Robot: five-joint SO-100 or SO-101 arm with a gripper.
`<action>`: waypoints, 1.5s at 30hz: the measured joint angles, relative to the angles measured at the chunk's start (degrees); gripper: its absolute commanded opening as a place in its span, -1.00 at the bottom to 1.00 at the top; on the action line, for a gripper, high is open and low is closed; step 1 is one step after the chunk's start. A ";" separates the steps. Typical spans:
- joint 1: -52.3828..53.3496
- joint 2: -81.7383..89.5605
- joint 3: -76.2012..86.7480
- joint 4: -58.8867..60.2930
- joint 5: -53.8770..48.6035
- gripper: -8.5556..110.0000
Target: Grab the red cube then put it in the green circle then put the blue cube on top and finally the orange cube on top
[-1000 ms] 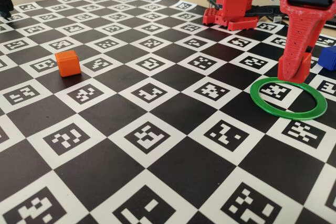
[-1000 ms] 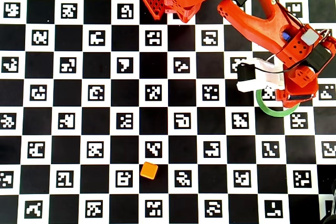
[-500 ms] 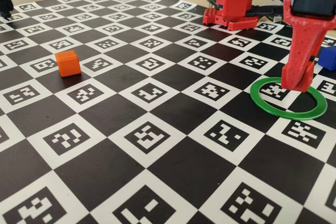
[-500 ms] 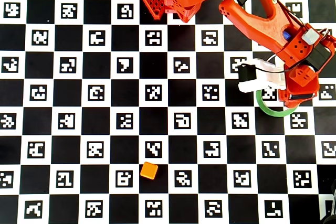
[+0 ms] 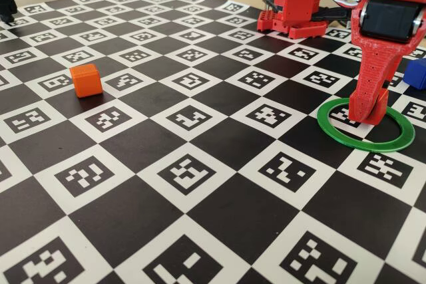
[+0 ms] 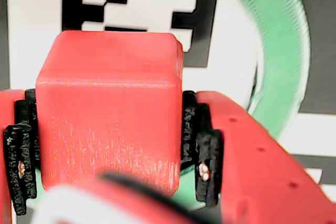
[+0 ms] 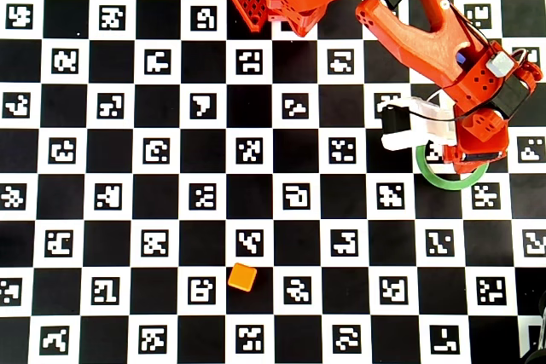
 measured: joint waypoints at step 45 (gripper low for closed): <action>-1.58 -0.79 0.44 -1.14 -0.18 -0.44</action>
